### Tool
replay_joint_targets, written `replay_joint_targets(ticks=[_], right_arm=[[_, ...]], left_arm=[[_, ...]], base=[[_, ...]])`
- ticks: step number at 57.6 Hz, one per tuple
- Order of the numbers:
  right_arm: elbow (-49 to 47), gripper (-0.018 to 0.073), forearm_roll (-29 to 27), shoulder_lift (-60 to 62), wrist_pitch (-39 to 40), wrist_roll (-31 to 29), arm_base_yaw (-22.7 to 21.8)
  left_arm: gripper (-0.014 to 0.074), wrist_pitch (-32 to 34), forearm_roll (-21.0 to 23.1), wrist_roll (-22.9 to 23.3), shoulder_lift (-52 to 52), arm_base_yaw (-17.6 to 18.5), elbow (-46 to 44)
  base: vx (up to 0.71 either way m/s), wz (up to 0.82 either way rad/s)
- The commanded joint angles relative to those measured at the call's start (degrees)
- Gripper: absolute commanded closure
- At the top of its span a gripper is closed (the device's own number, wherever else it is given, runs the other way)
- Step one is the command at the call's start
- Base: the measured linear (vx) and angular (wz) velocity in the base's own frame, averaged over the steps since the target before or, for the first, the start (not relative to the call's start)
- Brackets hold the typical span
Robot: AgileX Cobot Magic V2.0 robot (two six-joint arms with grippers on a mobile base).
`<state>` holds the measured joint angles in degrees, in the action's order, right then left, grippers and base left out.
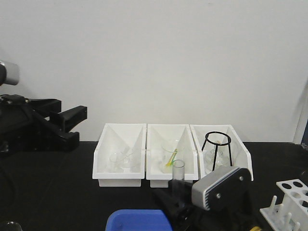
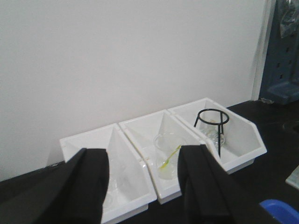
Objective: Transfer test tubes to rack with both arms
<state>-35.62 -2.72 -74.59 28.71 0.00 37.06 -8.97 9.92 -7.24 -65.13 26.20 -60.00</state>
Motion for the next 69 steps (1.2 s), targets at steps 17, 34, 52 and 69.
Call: replay_joint_targets(ticks=[17, 34, 52, 69], right_arm=[[-2.0, 0.0566, -0.25, 2.22, 3.92, -0.75, -21.78], [-2.0, 0.0566, -0.25, 7.66, -0.21, -0.69, -41.2], [-1.64, 0.0566, -0.19, 7.54, -0.03, 1.12, -53.47], [3.83, 0.0566, 3.1, 2.92, 13.14, 4.43, -55.91]], left_arm=[[0.0151, -6.87, -4.77, -0.12, 3.42, -1.64, -1.64], [0.0151, -4.63, -4.76, 0.47, 3.42, -1.64, 3.9], [0.0151, -0.47, -4.76, 0.47, 3.42, -1.64, 9.03], [0.0151, 3.24, -4.76, 0.47, 3.37, -1.64, 11.56]], base=[[0.0, 0.0], [0.0, 0.0], [0.0, 0.0], [0.0, 0.0]])
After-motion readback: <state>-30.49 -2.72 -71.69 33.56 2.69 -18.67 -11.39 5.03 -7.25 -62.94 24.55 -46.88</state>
